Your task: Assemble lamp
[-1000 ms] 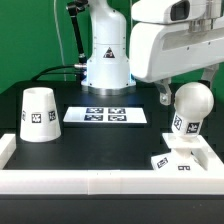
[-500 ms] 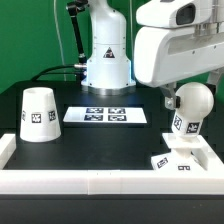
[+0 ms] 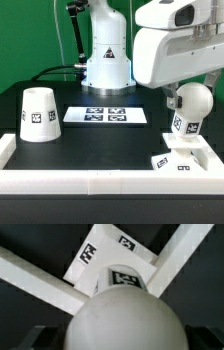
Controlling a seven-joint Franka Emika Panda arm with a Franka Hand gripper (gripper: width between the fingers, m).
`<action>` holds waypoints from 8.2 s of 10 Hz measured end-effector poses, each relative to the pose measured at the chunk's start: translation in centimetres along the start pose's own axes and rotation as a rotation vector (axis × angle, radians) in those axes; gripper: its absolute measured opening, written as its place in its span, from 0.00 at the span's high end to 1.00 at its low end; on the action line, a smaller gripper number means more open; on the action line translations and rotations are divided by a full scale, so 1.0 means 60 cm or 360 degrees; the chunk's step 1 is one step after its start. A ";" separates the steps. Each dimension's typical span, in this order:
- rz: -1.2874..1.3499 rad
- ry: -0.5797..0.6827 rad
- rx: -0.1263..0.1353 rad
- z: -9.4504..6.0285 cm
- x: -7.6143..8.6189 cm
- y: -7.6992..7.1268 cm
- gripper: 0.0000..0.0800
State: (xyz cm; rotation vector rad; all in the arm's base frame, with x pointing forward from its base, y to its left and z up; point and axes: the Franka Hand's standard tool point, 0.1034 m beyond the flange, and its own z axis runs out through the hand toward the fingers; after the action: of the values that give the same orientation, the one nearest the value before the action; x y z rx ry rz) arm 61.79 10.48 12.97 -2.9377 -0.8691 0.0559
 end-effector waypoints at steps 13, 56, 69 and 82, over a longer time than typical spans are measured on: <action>0.1651 0.0072 -0.0015 -0.002 -0.011 0.000 0.28; -0.0640 0.0072 -0.0158 0.010 -0.002 0.000 0.28; 0.1231 0.0154 -0.0109 0.010 -0.013 0.020 0.28; 0.2756 -0.0046 0.0145 0.019 -0.019 -0.017 0.18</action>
Offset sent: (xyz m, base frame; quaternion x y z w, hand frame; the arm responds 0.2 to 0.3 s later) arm -0.0104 -0.0044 0.0012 -0.0111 0.0030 0.2806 0.9598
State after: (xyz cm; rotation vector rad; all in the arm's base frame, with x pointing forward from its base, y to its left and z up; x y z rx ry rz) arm 60.22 10.78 11.94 -2.5455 1.6681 0.1975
